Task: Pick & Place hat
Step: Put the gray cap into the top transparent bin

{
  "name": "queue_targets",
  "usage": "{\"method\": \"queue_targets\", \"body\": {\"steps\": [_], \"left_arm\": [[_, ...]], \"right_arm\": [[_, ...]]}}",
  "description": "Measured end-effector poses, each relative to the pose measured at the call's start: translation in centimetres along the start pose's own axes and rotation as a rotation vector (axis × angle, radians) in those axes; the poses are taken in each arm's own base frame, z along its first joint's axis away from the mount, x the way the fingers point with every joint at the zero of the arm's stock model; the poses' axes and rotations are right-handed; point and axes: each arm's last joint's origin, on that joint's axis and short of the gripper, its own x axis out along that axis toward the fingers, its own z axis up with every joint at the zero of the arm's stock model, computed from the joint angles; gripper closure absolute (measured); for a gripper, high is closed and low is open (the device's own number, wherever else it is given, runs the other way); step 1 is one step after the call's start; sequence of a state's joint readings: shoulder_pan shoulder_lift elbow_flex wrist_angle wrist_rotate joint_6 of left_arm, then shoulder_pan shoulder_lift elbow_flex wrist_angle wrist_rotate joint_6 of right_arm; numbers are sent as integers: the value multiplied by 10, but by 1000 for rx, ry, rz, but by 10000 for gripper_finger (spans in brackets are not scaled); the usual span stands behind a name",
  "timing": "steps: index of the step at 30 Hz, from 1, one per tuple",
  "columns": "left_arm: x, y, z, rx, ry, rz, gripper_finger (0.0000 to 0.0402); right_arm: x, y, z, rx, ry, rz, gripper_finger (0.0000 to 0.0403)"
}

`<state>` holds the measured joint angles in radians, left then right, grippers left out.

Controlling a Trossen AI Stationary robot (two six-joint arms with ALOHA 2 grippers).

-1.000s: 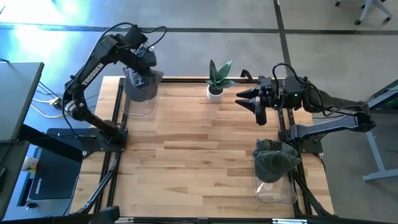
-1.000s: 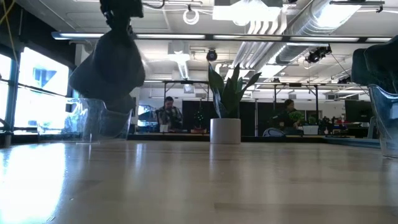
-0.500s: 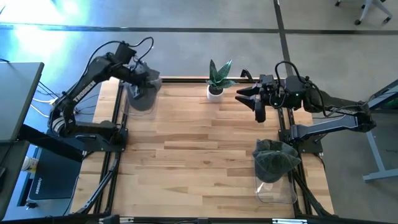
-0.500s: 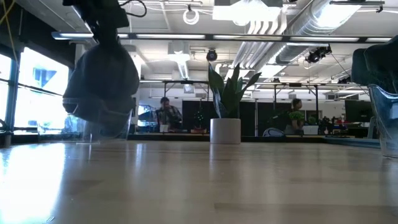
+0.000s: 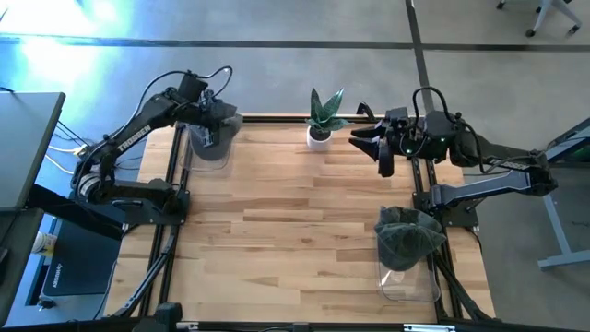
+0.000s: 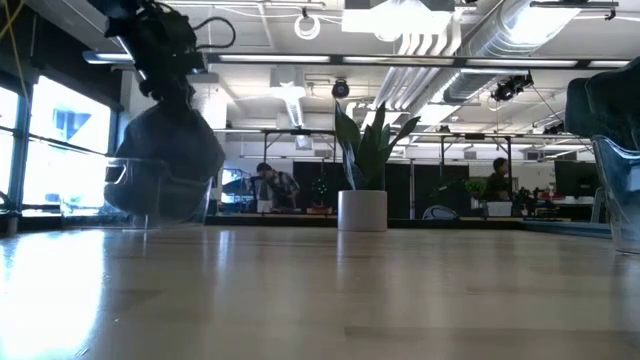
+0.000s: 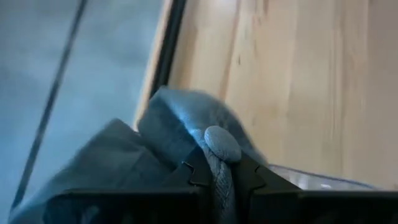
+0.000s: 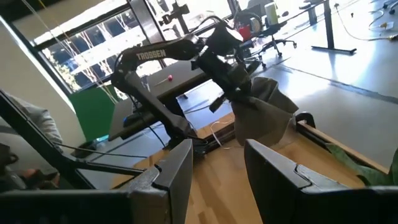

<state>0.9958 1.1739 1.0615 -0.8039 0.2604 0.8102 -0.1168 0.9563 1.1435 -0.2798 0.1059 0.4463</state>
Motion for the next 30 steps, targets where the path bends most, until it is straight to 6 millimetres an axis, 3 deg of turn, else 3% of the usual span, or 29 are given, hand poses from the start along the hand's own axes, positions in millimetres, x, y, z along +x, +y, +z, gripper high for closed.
{"method": "queue_targets", "body": {"steps": [5,16,23,27,30], "left_arm": [[11,5,-13,-37,76,-48,352],[-6,34,-35,-299,89,88,247],[-11,38,-42,-517,123,163,236],[-17,39,-39,-705,85,231,236],[-23,39,-36,-752,20,245,236]], "right_arm": [[4,0,-2,50,15,1,261],[31,-1,-15,88,102,17,261],[41,-2,-20,81,138,37,261],[42,-1,-19,57,126,46,261],[42,0,-18,37,110,57,261]]}}
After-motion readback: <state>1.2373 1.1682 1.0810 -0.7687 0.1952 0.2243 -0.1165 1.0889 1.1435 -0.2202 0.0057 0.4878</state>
